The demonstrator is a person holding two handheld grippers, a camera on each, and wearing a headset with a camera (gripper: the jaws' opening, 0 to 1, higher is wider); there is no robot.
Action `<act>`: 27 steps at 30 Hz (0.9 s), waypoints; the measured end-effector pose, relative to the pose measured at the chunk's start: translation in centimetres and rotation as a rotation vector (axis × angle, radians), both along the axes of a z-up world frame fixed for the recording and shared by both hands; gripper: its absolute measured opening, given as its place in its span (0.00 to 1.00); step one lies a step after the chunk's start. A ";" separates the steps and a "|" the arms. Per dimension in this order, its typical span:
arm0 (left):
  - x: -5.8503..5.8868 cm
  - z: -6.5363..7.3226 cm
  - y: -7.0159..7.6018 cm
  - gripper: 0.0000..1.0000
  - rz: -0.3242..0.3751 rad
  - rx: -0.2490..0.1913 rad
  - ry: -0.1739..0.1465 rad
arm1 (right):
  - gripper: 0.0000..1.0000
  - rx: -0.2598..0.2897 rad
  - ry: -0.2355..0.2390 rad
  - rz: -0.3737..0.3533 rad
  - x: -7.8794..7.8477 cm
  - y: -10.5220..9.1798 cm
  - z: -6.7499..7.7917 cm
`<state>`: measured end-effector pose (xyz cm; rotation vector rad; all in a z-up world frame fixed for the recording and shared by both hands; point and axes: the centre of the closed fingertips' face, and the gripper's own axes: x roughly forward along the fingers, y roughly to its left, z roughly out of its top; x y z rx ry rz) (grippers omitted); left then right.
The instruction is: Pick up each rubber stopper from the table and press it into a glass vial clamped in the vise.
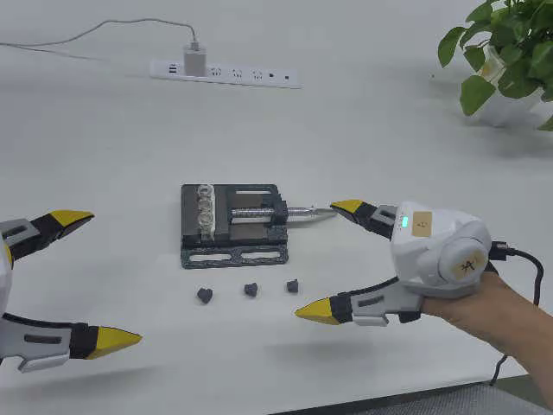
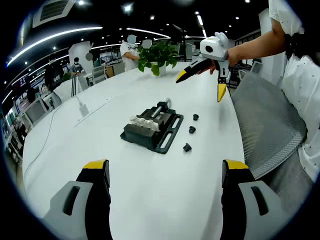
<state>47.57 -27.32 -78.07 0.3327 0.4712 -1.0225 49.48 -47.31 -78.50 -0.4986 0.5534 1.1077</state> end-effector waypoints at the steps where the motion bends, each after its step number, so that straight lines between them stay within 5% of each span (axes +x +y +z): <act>1: 0.0 0.0 0.0 0.92 -0.001 0.001 -0.001 | 0.92 0.000 0.000 0.000 0.0 0.0 0.0; 15: 0.0 -0.4 -0.6 0.87 -0.054 0.036 -0.005 | 0.91 0.002 0.003 -0.004 0.0 -0.2 0.0; 27: 0.1 -1.0 -1.3 0.74 -0.156 0.111 -0.020 | 0.90 0.004 0.005 -0.004 -0.1 -0.1 0.0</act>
